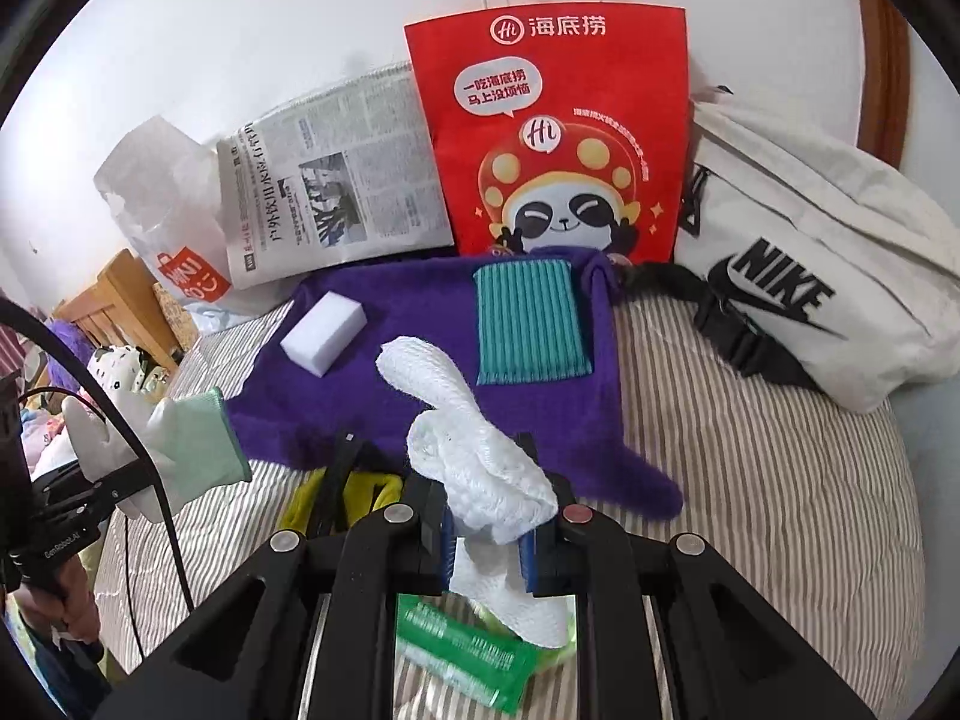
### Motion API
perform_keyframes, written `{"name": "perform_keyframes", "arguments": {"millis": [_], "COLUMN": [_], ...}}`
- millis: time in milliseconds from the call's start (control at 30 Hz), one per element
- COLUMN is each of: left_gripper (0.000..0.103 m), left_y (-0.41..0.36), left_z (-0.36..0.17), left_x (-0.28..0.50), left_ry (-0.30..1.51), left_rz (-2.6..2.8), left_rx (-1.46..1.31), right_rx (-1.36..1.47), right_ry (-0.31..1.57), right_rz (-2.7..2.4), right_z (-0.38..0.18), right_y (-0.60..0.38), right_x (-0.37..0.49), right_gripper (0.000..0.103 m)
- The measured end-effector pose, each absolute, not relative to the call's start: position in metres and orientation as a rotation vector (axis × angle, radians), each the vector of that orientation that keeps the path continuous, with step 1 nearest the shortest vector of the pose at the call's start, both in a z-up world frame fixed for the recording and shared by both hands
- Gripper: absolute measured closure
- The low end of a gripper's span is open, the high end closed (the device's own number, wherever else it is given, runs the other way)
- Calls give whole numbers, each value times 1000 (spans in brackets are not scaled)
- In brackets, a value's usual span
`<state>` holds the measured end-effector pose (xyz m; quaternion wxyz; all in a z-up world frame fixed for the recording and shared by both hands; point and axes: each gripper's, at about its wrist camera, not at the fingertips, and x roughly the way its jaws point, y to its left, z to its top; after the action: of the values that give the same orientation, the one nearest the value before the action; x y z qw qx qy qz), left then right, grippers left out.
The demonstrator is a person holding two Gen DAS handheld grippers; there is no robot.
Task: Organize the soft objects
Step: 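Carry the tissue with the right tool while the left tool carries the glove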
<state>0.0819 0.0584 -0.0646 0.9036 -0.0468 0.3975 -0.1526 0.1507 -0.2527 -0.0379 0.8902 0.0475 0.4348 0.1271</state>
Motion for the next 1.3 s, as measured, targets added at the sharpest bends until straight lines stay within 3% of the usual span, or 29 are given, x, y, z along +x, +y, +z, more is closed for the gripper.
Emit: {"name": "perform_keyframes", "arguments": {"millis": [633, 900, 1300], "left_gripper": [80, 80, 79], "left_y": [32, 25, 45], "left_z": [-66, -107, -149], "left_x": [187, 221, 228], "left_ry": [818, 890, 975], "left_rz": [-369, -393, -282], "left_rx": [-81, -79, -56], "right_rx": [126, 78, -7], "right_ry": [924, 1026, 1027], "right_rz": [340, 312, 249], "right_z": [-71, -122, -142], "right_y": [-237, -233, -226], "right_x": [257, 273, 265], "right_gripper": [87, 87, 86]}}
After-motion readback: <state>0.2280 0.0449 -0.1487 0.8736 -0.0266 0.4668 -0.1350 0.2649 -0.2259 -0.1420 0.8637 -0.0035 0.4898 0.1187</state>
